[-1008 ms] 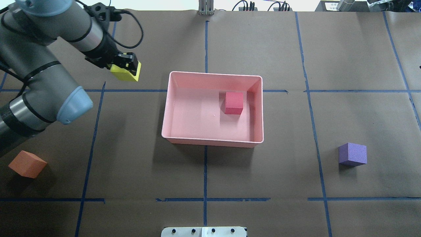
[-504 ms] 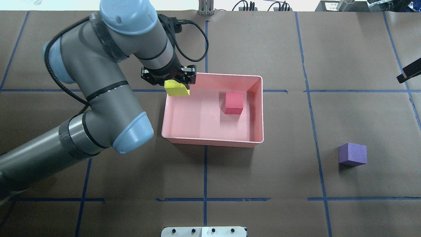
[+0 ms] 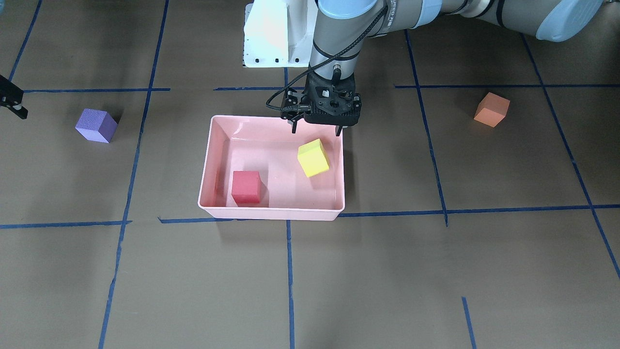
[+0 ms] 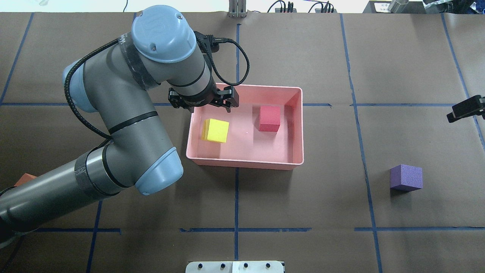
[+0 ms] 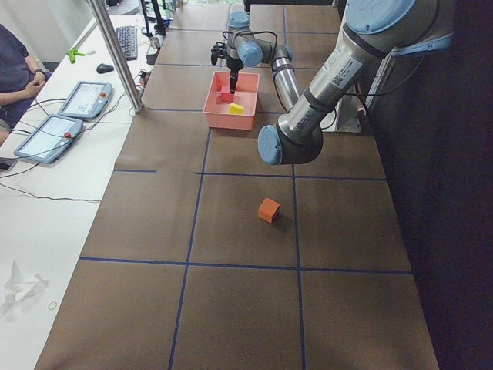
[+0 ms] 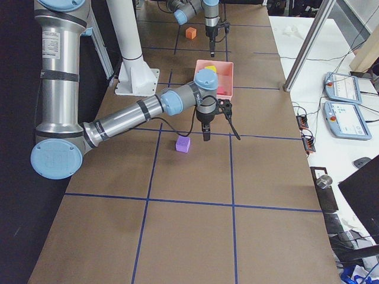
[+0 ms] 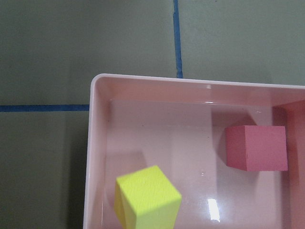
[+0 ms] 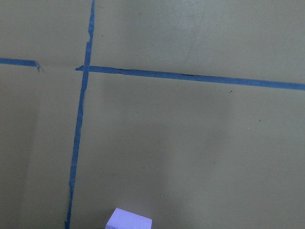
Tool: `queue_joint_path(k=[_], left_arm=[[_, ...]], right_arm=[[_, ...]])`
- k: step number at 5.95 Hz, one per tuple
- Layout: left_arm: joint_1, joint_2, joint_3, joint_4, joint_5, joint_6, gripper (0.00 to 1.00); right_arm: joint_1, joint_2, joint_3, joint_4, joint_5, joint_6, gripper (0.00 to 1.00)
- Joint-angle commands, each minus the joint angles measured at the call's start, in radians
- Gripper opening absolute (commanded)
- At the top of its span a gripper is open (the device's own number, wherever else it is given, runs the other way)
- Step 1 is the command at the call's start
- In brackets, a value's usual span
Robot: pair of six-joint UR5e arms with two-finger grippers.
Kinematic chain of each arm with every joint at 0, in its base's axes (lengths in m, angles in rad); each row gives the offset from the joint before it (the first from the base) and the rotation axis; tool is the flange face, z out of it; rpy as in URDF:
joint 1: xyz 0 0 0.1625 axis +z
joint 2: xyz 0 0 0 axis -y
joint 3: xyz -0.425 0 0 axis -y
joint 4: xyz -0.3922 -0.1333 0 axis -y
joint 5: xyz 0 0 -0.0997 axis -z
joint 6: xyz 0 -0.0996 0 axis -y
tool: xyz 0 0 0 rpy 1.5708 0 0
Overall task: Place blocks into pink bin with both arms
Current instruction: 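Carry the yellow cube into the pink bin and release it, then grasp the purple cube with the right gripper while the left gripper lingers over the bin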
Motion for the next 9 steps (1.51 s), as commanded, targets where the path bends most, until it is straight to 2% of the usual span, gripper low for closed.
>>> queue_joint_path(k=[1, 2, 3, 9], left_arm=[[0.001, 0.019, -0.004, 0.0, 0.002, 0.002, 1.0], [0.001, 0.02, -0.005, 0.0, 0.003, 0.002, 1.0], [-0.001, 0.028, -0.011, 0.0, 0.003, 0.002, 1.0], [-0.001, 0.045, -0.034, 0.0, 0.003, 0.002, 1.0]], right_arm=[[-0.263, -0.154, -0.004, 0.391, -0.229, 0.397, 1.0], [-0.338, -0.158, -0.004, 0.413, -0.267, 0.499, 1.0], [-0.411, -0.158, -0.004, 0.418, -0.355, 0.548, 1.0], [-0.528, -0.141, -0.116, 0.418, -0.396, 0.554, 1.0]])
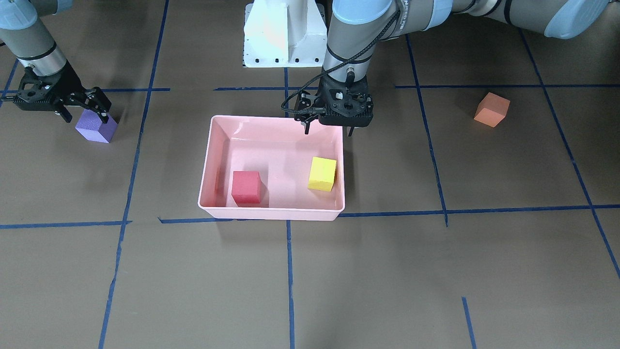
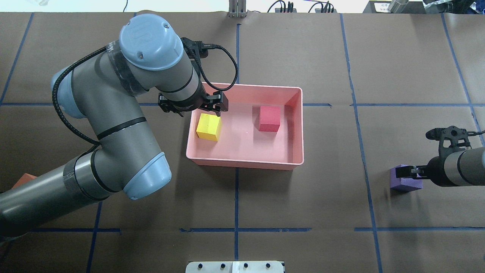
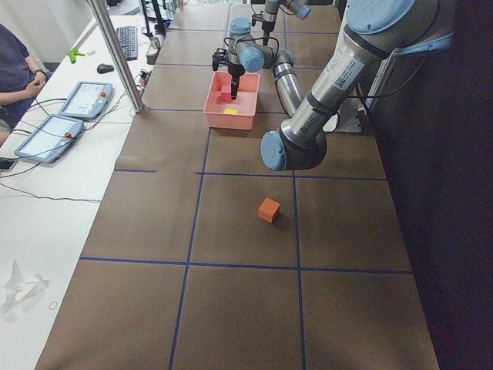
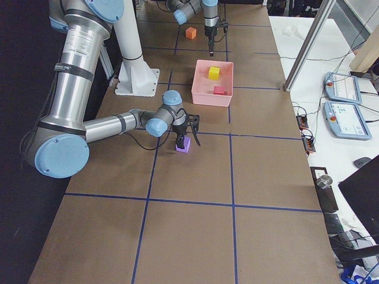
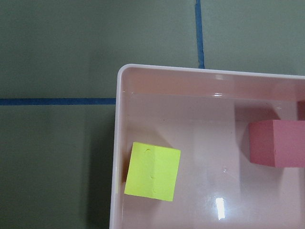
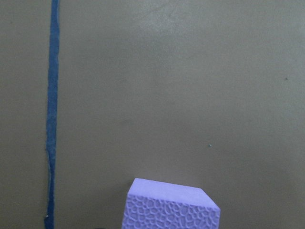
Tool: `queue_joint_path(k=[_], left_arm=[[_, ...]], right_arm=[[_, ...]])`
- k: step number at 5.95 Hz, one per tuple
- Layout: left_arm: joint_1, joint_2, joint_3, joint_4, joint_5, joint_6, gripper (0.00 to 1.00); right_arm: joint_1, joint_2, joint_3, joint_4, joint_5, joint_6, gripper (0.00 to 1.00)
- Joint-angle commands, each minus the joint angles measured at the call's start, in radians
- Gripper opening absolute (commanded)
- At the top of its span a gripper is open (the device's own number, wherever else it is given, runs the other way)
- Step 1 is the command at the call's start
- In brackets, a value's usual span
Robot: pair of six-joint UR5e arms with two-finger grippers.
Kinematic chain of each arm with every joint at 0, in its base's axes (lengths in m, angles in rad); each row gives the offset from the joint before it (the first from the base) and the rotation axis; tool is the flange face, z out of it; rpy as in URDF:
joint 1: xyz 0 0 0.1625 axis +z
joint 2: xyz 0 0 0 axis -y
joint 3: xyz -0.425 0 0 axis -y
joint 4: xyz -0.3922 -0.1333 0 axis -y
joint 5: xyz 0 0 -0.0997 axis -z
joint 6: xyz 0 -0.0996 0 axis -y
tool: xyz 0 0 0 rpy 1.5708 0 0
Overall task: Place blocks into pink bin with both arms
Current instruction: 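Grasp the purple cube with the right gripper while the left gripper lingers over the bin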
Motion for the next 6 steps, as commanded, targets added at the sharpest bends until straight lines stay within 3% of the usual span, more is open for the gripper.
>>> queue_joint_path(k=[1, 2, 3, 4, 6], left_arm=[[-0.001, 0.026, -0.032, 0.001, 0.0, 0.0, 1.0], [-0.001, 0.046, -0.059, 0.001, 0.0, 0.0, 1.0], [-0.001, 0.048, -0.061, 0.001, 0.0, 0.002, 1.0], [-0.005, 0.048, -0.06, 0.002, -0.003, 0.023, 1.0], [-0.052, 0.183, -0.139, 0.01, -0.009, 0.291, 1.0]], right_arm=[[-0.022, 0.01, -0.04, 0.0, -0.002, -0.003, 0.88], [-0.022, 0.01, -0.037, -0.001, 0.005, -0.003, 0.5], [-0.022, 0.024, -0.034, -0.003, 0.012, -0.003, 0.32], [-0.019, 0.033, 0.0, -0.011, 0.015, -0.004, 0.32], [0.03, 0.071, 0.08, -0.014, 0.064, -0.004, 0.32]])
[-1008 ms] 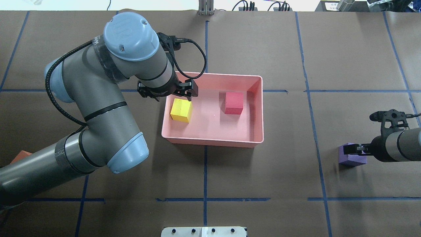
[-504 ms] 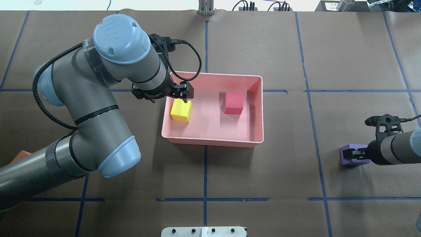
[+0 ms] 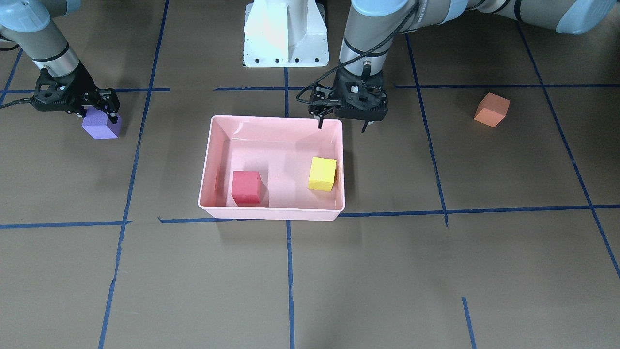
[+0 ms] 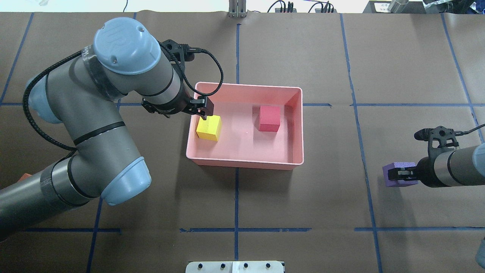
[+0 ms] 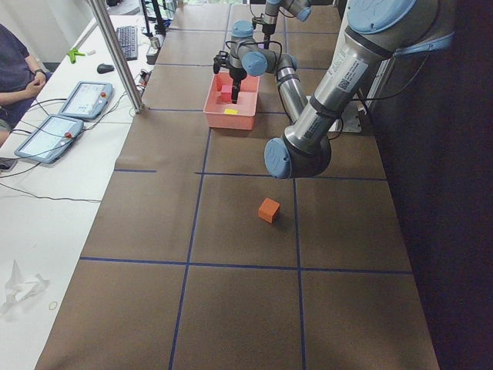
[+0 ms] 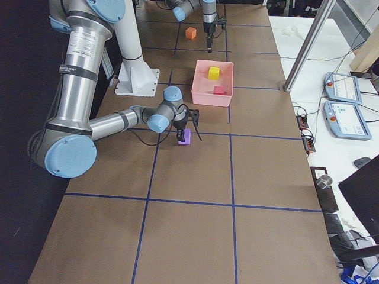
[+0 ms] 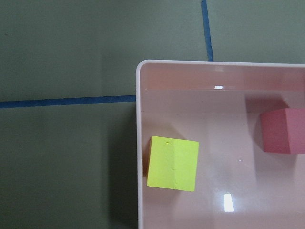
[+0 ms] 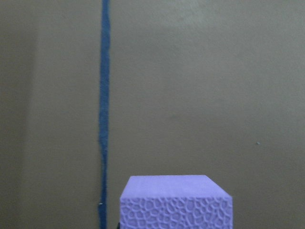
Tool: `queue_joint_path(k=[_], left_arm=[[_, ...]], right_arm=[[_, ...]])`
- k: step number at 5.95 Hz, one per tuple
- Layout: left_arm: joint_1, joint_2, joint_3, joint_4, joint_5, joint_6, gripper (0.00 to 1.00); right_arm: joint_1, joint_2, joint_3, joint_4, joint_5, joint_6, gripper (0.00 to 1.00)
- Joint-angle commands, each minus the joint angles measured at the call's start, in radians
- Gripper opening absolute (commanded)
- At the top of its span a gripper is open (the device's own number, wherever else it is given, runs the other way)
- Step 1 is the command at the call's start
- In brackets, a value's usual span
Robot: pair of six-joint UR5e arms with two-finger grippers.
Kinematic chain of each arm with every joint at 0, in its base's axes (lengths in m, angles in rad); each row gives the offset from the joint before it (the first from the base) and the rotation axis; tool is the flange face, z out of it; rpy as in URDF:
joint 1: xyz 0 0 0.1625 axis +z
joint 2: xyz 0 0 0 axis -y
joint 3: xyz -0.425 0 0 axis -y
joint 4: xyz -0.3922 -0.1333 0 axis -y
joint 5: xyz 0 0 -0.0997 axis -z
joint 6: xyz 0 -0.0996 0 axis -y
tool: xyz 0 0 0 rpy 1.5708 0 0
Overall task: Place blocks into pink bin with both arms
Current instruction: 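Carry the purple cube into the pink bin and release it while the left arm withdraws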
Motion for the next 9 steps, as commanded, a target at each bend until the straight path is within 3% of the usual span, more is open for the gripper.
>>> queue_joint_path(k=[1, 3, 5, 7, 8, 9], left_arm=[[-0.065, 0.144, -0.086, 0.0, -0.009, 0.307, 1.0], [-0.125, 0.308, -0.143, -0.017, -0.014, 0.537, 1.0], [-0.231, 0.48, -0.157, -0.154, -0.124, 0.688, 1.0], [-0.346, 0.638, -0.157, -0.23, -0.243, 0.846, 1.0], [-0.366, 0.678, -0.157, -0.248, -0.261, 0.868, 1.0], [-0.366, 0.712, -0.153, -0.289, -0.262, 0.868, 1.0]], right_arm=[[0.066, 0.086, 0.039, -0.03, 0.049, 0.002, 0.32], [0.08, 0.393, 0.073, -0.413, 0.048, 0.004, 0.33], [0.068, 0.752, 0.057, -0.848, 0.04, 0.058, 0.33], [0.019, 0.977, -0.127, -0.866, 0.008, 0.206, 0.34], [-0.031, 1.067, -0.221, -0.863, -0.042, 0.27, 0.44], [-0.051, 1.118, -0.276, -0.863, -0.073, 0.29, 0.99]])
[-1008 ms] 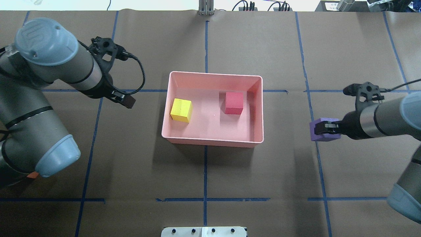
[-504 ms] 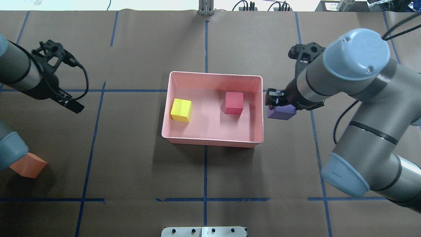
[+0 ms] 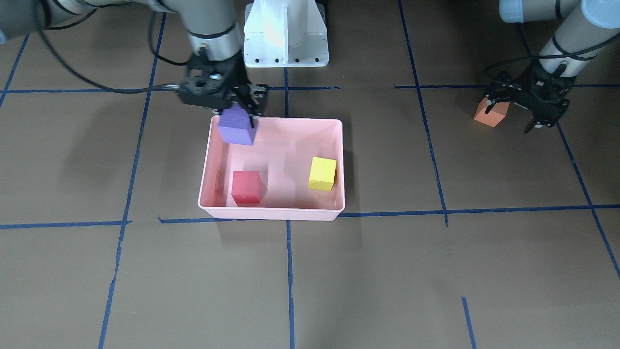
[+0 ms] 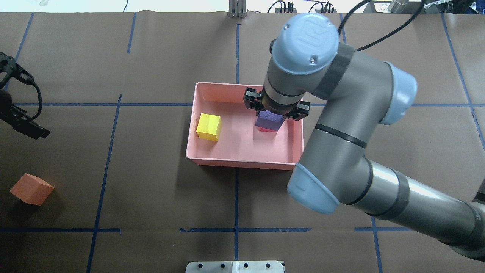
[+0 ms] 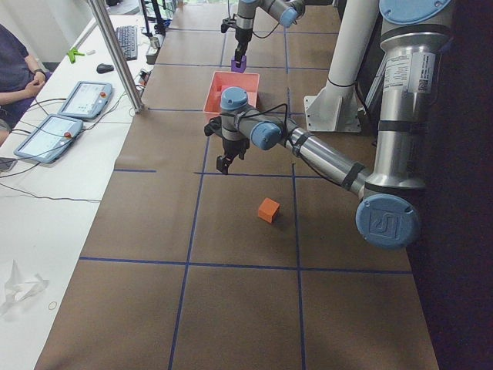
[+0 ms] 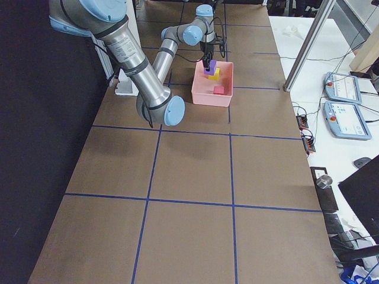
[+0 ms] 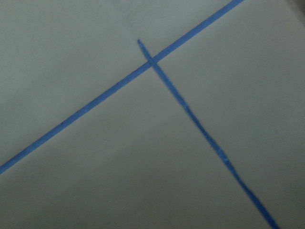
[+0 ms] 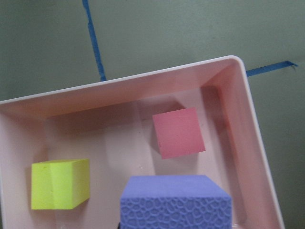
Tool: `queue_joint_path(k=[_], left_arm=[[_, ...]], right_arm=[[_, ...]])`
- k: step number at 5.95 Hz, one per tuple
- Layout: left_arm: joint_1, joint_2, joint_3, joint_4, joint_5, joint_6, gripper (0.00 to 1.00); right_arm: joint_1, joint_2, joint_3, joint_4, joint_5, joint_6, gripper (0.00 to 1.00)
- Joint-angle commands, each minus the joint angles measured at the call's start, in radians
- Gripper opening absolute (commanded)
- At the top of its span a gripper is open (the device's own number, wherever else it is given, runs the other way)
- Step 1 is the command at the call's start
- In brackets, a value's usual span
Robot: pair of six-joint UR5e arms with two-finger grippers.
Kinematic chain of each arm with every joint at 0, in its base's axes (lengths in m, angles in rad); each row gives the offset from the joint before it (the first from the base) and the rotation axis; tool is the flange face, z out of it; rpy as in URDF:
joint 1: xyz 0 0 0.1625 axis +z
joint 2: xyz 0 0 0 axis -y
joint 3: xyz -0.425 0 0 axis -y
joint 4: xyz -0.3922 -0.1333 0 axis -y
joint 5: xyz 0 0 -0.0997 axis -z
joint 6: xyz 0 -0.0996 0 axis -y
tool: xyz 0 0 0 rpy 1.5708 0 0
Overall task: Place blocks into pink bin with both arms
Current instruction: 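Carry the purple cube into the pink bin and release it while the left arm withdraws, then withdraw the right gripper while the left gripper reaches for the orange cube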
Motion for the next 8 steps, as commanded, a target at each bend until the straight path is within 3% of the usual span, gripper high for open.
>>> queue_joint_path(k=[1, 2, 4, 6, 8], left_arm=[[-0.01, 0.116, 0.011, -0.114, -0.006, 0.005, 1.0], [-0.008, 0.176, 0.011, -0.253, -0.005, -0.114, 1.0], [0.001, 0.288, 0.075, -0.519, 0.011, -0.239, 1.0], [0.065, 0.307, 0.127, -0.65, 0.059, -0.387, 1.0], [0.238, 0.318, 0.15, -0.727, 0.193, -0.524, 1.0]], right_arm=[[-0.026, 0.061, -0.056, -0.007, -0.038, 0.03, 1.0], [-0.016, 0.034, -0.019, -0.016, -0.029, 0.005, 1.0], [0.151, -0.102, 0.146, -0.099, 0.148, -0.231, 1.0], [0.255, -0.249, 0.247, -0.096, 0.217, -0.43, 1.0], [0.285, -0.31, 0.263, -0.085, 0.229, -0.518, 1.0]])
